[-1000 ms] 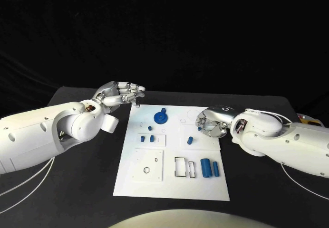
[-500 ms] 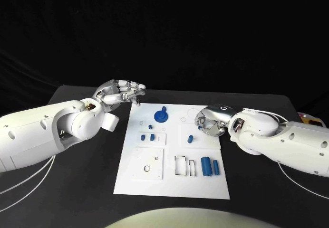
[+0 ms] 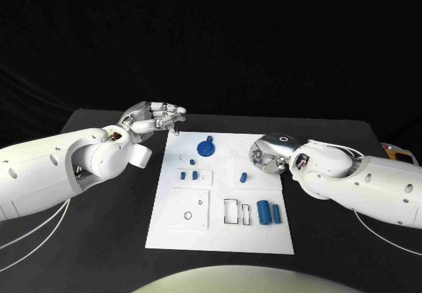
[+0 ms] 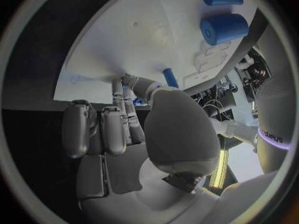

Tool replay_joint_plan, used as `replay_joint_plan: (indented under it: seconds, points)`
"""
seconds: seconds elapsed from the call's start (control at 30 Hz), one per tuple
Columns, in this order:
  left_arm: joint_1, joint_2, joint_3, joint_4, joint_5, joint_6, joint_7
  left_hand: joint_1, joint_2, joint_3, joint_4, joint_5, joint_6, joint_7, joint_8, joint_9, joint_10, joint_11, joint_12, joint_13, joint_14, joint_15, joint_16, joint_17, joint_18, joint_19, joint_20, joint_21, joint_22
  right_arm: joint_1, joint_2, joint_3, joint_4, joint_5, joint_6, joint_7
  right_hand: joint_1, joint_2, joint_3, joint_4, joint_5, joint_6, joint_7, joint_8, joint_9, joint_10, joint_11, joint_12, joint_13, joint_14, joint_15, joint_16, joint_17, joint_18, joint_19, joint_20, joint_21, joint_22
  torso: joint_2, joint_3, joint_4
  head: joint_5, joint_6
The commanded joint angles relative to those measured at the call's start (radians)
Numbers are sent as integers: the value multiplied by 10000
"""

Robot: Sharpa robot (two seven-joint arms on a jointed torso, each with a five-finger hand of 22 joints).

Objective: Assemble the parts on the task board

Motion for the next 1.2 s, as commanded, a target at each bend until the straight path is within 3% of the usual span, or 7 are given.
replay_joint_plan:
  seconds: [0.03, 0.73, 1.2]
  points:
    - [4, -5, 10, 39, -6, 84, -65, -43, 35, 10, -66, 17, -53, 8, -26, -12, -83, -4, 34, 7, -79, 19, -68, -14, 125, -4, -14, -70, -15, -155, -16, -104, 32, -805, 106, -522, 14, 256, 3, -61, -23, 112, -13, 57, 28, 236, -149, 31, 44, 347, -108, 17, 28, -106, 87, -41, 125, 1268, -3, -7, -9, -9, -16]
    - [3, -14, 10, 84, -278, 122, -297, -45, 20, 105, -329, 50, -256, 123, -124, -60, -369, 115, 125, 6, -392, 132, -169, -44, 105, -276, 67, -118, 26, -204, -146, -103, 443, -1247, -883, -867, -23, 357, 83, -88, -118, 146, -23, 57, 40, 267, -162, -7, 43, 354, -127, 9, -9, -156, 190, -67, 343, 1401, -3, -12, 6, 5, 0]
    - [3, -3, 10, 29, -281, 277, -345, -105, 26, 113, -345, 50, -315, 152, -148, -71, -455, 145, 150, 5, -450, 160, -185, -55, 105, -325, 92, -133, 31, -10, -339, -55, 730, -1081, -956, -891, -93, 350, 87, -73, -129, 157, -22, 58, 45, 280, -158, -27, 40, 355, -124, 0, -37, -172, 223, -70, 411, 1443, -15, -15, 22, -17, -5]
